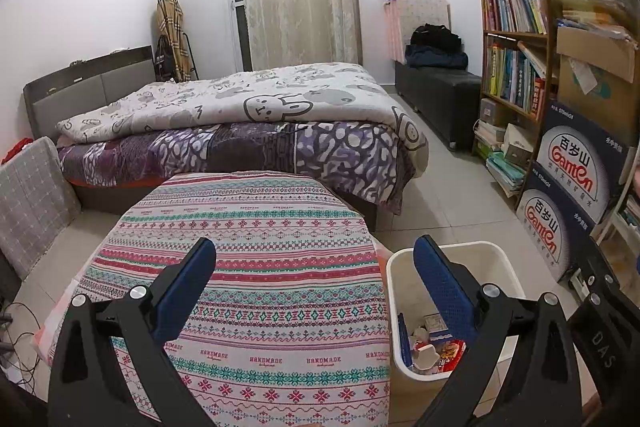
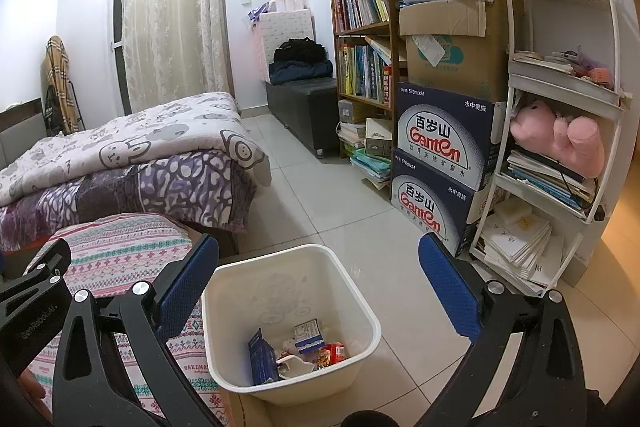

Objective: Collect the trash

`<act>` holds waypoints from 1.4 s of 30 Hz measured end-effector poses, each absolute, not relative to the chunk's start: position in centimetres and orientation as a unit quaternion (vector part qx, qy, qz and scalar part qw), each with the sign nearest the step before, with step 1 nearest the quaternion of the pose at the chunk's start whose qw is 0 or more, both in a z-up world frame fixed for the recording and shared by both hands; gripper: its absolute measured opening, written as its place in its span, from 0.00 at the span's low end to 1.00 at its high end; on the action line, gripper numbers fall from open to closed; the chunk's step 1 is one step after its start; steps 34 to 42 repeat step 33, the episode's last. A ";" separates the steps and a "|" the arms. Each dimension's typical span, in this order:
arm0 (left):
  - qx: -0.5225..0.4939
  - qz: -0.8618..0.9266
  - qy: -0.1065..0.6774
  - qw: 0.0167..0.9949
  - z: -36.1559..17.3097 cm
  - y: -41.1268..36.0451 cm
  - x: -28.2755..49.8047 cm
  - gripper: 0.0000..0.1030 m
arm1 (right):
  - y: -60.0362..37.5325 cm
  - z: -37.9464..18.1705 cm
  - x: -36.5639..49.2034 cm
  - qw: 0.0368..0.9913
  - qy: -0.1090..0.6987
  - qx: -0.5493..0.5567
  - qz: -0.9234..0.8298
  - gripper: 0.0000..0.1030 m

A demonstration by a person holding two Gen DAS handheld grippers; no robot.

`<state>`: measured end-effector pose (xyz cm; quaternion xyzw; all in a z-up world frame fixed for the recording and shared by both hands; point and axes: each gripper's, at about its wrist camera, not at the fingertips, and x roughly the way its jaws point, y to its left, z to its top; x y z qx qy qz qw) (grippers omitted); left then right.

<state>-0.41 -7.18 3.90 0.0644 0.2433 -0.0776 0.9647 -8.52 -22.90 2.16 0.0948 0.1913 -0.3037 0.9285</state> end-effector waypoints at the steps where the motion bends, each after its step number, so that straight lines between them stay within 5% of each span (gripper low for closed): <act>1: 0.065 -0.078 0.243 0.965 3.9 -7.2 -0.4 0.93 | -22.9 2.2 -8.5 0.929 0.191 0.095 -0.304 0.93; 42: 0.062 -0.106 0.245 0.962 3.6 -7.2 -0.6 0.93 | -23.2 2.3 -8.4 0.929 0.193 0.095 -0.303 0.93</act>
